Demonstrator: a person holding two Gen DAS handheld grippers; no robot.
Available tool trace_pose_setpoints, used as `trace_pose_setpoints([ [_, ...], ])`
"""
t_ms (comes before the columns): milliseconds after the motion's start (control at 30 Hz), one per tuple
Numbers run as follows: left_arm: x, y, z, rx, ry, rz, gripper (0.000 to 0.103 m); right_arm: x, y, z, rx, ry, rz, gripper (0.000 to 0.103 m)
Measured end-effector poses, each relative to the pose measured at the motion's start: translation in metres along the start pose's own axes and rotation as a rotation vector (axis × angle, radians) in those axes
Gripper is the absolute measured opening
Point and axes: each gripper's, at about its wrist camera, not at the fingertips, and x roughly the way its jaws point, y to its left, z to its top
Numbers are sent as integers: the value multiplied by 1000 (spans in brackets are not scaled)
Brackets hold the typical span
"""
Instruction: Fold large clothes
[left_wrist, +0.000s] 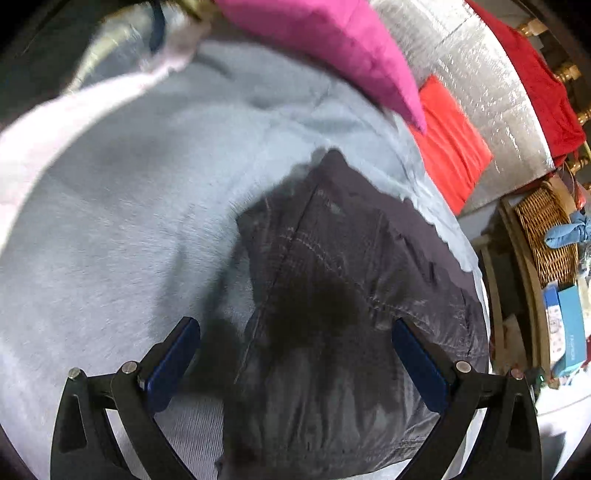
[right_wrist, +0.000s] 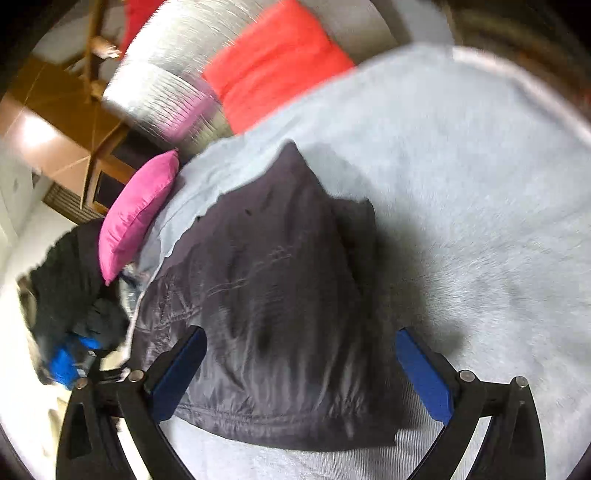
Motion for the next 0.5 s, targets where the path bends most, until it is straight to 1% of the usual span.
trace_pose_setpoints([
  [67, 8, -1, 6, 4, 7, -14, 102, 13, -5, 11, 7, 11, 14, 103],
  [167, 20, -5, 14, 0, 36, -53, 102, 30, -15, 26, 17, 33, 7, 103],
  [233, 28, -6, 17, 5, 59, -66, 102, 40, -17, 27, 16, 54, 2, 103],
  [267, 34, -8, 19, 15, 76, -71, 102, 44, -15, 27, 1, 59, 4, 101],
  [333, 41, -10, 23, 36, 83, -65, 102, 50, -10, 27, -29, 58, 14, 91],
  [367, 45, -11, 25, 43, 85, -66, 99, 53, -7, 26, -40, 68, 13, 80],
  [400, 47, -12, 27, 47, 83, -65, 96, 57, -6, 25, -52, 75, -8, 76],
  [433, 50, -13, 30, 45, 86, -63, 86, 56, -9, 26, -58, 81, -14, 75],
  [467, 52, -14, 32, 41, 87, -60, 74, 58, -9, 27, -65, 87, -13, 75],
  [500, 54, -14, 34, 36, 87, -46, 68, 58, -10, 28, -63, 92, -7, 74],
])
